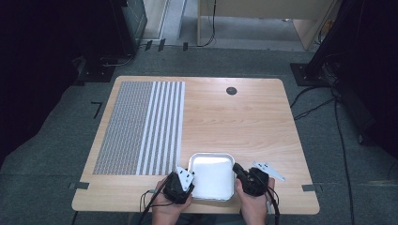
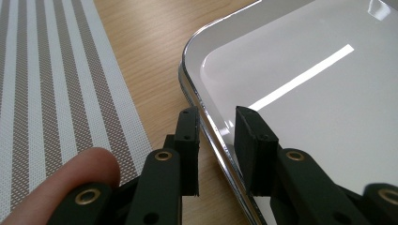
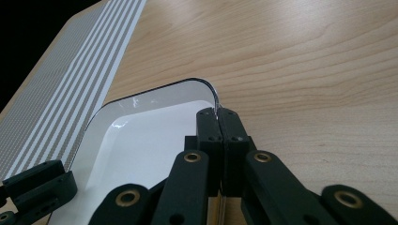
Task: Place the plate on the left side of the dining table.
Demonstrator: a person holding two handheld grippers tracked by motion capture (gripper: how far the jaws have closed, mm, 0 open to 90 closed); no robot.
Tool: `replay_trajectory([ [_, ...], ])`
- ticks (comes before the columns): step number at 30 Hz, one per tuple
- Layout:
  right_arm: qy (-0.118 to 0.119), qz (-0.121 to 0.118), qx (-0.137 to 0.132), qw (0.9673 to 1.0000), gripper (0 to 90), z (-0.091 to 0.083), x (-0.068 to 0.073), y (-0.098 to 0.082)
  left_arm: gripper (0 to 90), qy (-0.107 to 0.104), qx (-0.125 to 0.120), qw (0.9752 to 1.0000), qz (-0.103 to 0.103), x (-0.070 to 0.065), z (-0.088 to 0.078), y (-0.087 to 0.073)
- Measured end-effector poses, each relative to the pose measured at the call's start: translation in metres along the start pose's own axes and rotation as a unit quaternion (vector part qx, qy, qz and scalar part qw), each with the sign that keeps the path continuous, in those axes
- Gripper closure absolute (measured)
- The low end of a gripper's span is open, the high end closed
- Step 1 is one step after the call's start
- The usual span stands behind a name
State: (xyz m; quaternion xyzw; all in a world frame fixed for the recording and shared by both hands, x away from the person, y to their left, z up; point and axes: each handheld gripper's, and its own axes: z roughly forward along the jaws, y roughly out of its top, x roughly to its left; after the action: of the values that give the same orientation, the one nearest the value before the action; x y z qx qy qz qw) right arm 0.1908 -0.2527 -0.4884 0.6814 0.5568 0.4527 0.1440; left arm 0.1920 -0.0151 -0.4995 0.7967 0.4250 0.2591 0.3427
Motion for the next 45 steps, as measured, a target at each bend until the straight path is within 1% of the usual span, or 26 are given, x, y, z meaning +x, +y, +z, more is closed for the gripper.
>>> replay_trajectory([
  [3, -0.001, 0.001, 0.001, 1.0, 90.0, 0.0, 0.0, 0.0, 68.6, 0.007, -0.002, 1.0, 0.004, -0.001, -0.001, 0.0],
  [6, -0.005, -0.007, -0.004, 1.0, 90.0, -0.002, 0.0, 0.0, 65.2, 0.013, -0.005, 0.9999, 0.008, -0.002, -0.001, 0.001],
  [9, -0.007, -0.012, -0.007, 0.9999, 90.0, -0.002, 0.001, 0.0, 65.1, 0.015, -0.005, 0.9998, 0.011, -0.003, -0.001, 0.001],
  [12, -0.01, -0.015, -0.007, 0.9998, 90.0, -0.002, 0.0, -0.001, 67.1, 0.012, -0.004, 0.9998, 0.014, -0.004, -0.001, 0.0],
  [14, -0.009, -0.012, -0.009, 0.9998, 90.0, -0.002, 0.0, -0.002, 70.8, 0.007, -0.005, 0.9998, 0.017, -0.004, -0.001, 0.0],
  [15, -0.007, -0.014, -0.011, 0.9998, 90.0, -0.003, 0.001, -0.001, 74.2, 0.005, -0.006, 0.9998, 0.016, -0.005, -0.002, 0.001],
  [20, -0.004, -0.017, -0.017, 0.9997, 90.0, -0.005, 0.002, -0.001, 80.7, -0.003, -0.009, 0.9999, 0.007, -0.003, -0.003, 0.002],
  [21, -0.005, -0.016, -0.016, 0.9997, 90.0, -0.005, 0.002, -0.001, 81.8, -0.01, -0.009, 0.9999, 0.001, -0.001, -0.004, 0.002],
  [23, -0.004, -0.013, -0.016, 0.9998, 90.0, -0.005, 0.001, -0.001, 84.3, -0.014, -0.008, 0.9999, -0.002, -0.001, -0.004, 0.002],
  [24, -0.003, -0.012, -0.016, 0.9998, 90.0, -0.005, 0.001, -0.002, 85.9, -0.022, -0.008, 0.9997, -0.009, 0.0, -0.003, 0.003],
  [25, -0.003, -0.012, -0.016, 0.9998, 90.0, -0.005, 0.001, -0.002, 87.1, -0.022, -0.008, 0.9997, -0.009, 0.0, -0.003, 0.003],
  [26, -0.002, -0.012, -0.016, 0.9998, 90.0, -0.004, 0.0, -0.002, 87.5, -0.028, -0.008, 0.9995, -0.016, 0.002, -0.003, 0.003],
  [28, -0.002, -0.011, -0.017, 0.9998, 90.0, -0.005, 0.0, -0.002, 88.4, -0.031, -0.007, 0.9993, -0.02, 0.003, -0.003, 0.003],
  [30, -0.001, -0.011, -0.016, 0.9998, 90.0, -0.004, 0.0, -0.003, 90.0, -0.043, -0.006, 0.9986, -0.032, 0.006, -0.003, 0.003],
  [31, -0.002, -0.009, -0.015, 0.9998, 90.0, -0.004, 0.0, -0.003, 90.0, -0.048, -0.005, 0.9981, -0.037, 0.008, -0.003, 0.003],
  [32, -0.001, -0.012, -0.016, 0.9998, 90.0, -0.002, -0.001, -0.004, 90.0, -0.066, -0.001, 0.9966, -0.05, 0.009, -0.002, 0.004],
  [33, -0.001, -0.012, -0.016, 0.9998, 90.0, -0.002, -0.001, -0.004, 90.0, -0.066, -0.001, 0.9966, -0.05, 0.009, -0.002, 0.004],
  [34, -0.001, -0.012, -0.01, 0.9999, 90.0, 0.0, 0.0, -0.007, 90.0, -0.088, 0.012, 0.9941, -0.062, 0.01, 0.001, 0.003],
  [35, 0.002, -0.013, -0.008, 0.9999, 90.0, 0.001, 0.0, -0.008, 90.0, -0.088, 0.012, 0.9941, -0.062, 0.01, 0.001, 0.003],
  [37, 0.003, -0.015, -0.008, 0.9998, 90.0, 0.001, 0.002, -0.01, 86.1, -0.088, 0.018, 0.994, -0.063, 0.008, 0.004, 0.001],
  [38, -0.002, -0.022, -0.009, 0.9997, 90.0, 0.001, 0.004, -0.011, 85.1, -0.086, 0.016, 0.9943, -0.061, 0.007, 0.003, 0.0],
  [39, -0.003, -0.019, -0.008, 0.9998, 90.0, 0.0, 0.004, -0.011, 84.2, -0.086, 0.016, 0.9943, -0.061, 0.007, 0.003, 0.0],
  [40, -0.002, -0.02, -0.01, 0.9998, 90.0, 0.0, 0.004, -0.011, 83.1, -0.075, 0.004, 0.9955, -0.057, 0.007, -0.003, 0.002],
  [41, -0.002, -0.02, -0.01, 0.9998, 90.0, 0.0, 0.004, -0.011, 81.8, -0.075, 0.004, 0.9955, -0.057, 0.007, -0.003, 0.002],
  [43, -0.005, -0.016, -0.018, 0.9997, 90.0, -0.003, 0.003, -0.01, 80.1, -0.065, -0.009, 0.9964, -0.054, 0.008, -0.009, 0.006],
  [45, -0.009, -0.016, -0.024, 0.9995, 90.0, -0.004, 0.001, -0.007, 78.3, -0.063, -0.006, 0.9966, -0.053, 0.008, -0.009, 0.006],
])
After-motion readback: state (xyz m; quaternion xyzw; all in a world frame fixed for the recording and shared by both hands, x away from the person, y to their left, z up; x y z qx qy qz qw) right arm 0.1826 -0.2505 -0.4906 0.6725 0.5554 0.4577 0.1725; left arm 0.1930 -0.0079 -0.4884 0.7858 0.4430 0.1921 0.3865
